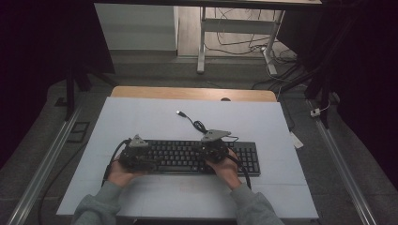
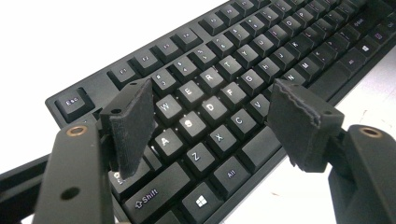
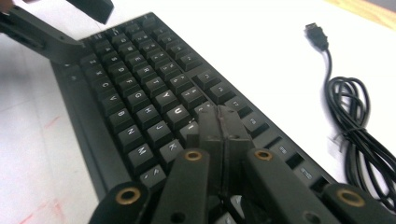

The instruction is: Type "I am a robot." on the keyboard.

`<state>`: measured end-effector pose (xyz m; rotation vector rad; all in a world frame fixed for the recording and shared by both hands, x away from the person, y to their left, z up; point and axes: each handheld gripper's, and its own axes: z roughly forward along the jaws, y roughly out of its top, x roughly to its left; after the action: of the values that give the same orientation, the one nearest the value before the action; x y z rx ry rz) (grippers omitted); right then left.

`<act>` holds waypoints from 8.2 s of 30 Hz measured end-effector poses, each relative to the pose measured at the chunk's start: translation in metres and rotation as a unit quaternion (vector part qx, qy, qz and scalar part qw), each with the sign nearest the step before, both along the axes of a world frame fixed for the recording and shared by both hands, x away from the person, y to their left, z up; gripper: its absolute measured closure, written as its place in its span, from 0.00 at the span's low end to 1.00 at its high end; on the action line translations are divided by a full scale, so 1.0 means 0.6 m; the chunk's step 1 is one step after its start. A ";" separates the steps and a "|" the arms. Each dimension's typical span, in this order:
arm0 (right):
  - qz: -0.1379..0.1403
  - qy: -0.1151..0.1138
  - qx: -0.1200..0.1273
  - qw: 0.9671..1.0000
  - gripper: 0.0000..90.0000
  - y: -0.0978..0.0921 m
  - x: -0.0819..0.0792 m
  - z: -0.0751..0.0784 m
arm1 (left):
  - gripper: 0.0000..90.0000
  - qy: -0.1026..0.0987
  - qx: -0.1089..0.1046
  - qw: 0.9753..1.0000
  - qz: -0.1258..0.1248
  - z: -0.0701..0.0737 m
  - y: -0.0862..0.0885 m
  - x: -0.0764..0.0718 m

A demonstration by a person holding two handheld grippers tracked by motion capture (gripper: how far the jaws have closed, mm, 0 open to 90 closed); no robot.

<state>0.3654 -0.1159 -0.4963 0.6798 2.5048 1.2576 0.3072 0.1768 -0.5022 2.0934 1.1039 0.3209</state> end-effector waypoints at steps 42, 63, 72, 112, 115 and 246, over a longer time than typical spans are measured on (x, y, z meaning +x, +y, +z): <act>-0.019 -0.002 0.007 1.000 0.58 -0.094 -0.042 -0.008 | 0.37 -0.008 -0.032 0.999 0.021 0.003 0.000 0.005; -0.021 -0.004 0.004 1.000 0.57 -0.093 -0.041 -0.010 | 0.99 0.005 -0.039 0.996 -0.074 -0.011 -0.063 0.010; -0.022 -0.003 0.001 1.000 0.57 -0.092 -0.041 -0.011 | 0.99 0.014 -0.011 0.996 -0.082 -0.025 -0.086 0.016; -0.024 -0.005 -0.004 1.000 0.55 -0.091 -0.040 -0.011 | 0.46 -0.007 -0.027 1.000 -0.008 0.009 -0.008 0.009; -0.024 -0.005 -0.003 1.000 0.55 -0.092 -0.040 -0.011 | 0.42 -0.003 -0.033 0.999 0.005 0.008 0.003 0.011; -0.017 0.005 -0.016 1.000 0.58 -0.096 -0.048 -0.020 | 0.35 -0.009 0.000 1.000 0.011 -0.003 0.008 0.015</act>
<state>0.3368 -0.1737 -0.5081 0.7186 2.5051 1.2027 0.3162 0.1817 -0.5039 2.0749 1.1183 0.3491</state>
